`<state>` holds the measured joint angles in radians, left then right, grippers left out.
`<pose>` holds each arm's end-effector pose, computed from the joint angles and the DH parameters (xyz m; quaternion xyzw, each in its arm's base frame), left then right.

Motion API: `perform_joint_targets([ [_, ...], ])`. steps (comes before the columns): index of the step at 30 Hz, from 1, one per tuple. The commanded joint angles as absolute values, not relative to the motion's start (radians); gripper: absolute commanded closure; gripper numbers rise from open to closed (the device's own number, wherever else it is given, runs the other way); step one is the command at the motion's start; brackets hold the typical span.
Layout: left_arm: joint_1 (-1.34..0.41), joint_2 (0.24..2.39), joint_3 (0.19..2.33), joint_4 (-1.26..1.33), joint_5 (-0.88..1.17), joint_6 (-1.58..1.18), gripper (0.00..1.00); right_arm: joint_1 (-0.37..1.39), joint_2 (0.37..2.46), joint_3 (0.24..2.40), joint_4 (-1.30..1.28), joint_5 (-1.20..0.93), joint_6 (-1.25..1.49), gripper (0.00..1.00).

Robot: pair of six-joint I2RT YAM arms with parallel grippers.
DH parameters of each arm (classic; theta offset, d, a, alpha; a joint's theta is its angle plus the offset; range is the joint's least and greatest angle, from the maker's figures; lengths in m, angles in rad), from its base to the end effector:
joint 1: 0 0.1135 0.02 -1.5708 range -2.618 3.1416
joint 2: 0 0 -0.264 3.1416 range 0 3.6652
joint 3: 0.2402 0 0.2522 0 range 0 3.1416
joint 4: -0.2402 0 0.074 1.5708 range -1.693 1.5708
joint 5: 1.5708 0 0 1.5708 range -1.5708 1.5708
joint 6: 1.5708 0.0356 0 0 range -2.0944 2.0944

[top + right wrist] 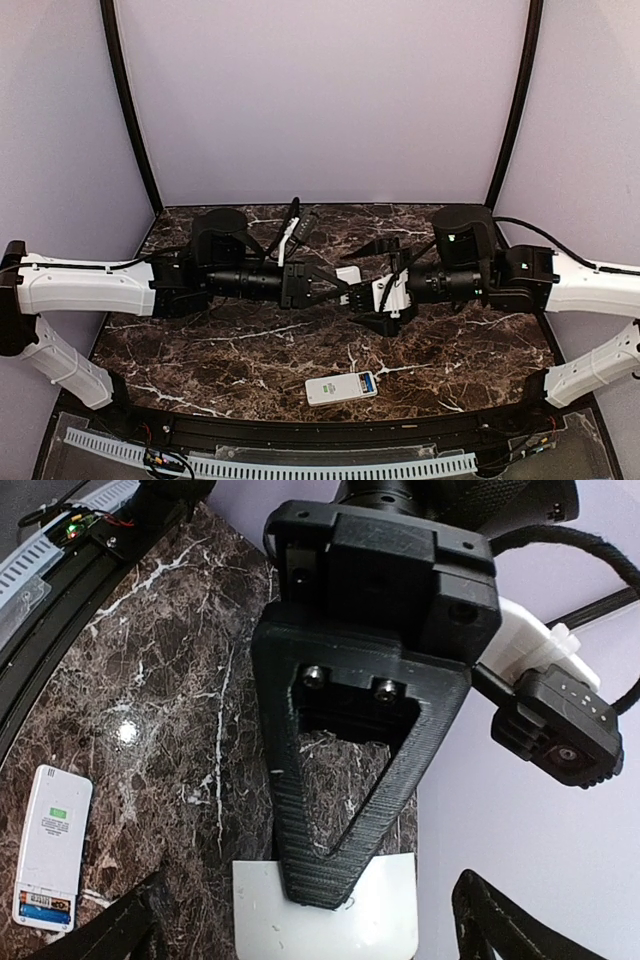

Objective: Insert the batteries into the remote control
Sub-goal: Pass from the left arm to the right

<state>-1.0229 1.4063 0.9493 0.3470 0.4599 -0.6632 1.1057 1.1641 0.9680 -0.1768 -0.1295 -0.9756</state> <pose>0.1575 -0.2885 0.3081 0.2794 0.6864 -0.5980 0.3053 0.1167 0.2428 0.3273 -0.7295 0.3853 0.0899 0.5579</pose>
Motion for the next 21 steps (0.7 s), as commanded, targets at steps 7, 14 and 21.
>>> perform_joint_targets([
  [7, -1.019, 1.405, 0.971, 0.363, 0.503, -0.66, 1.0, 1.076, 1.186, 0.992, -0.186, -0.124, -0.963, 0.29],
  [14, -1.019, 1.403, 0.974, 0.359, 0.503, -0.655, 1.0, 1.076, 1.186, 0.991, -0.172, -0.128, -0.942, 0.3],
  [21, -1.019, 1.402, 0.973, 0.355, 0.493, -0.648, 1.0, 1.076, 1.156, 0.984, -0.147, -0.174, -0.945, 0.3],
])
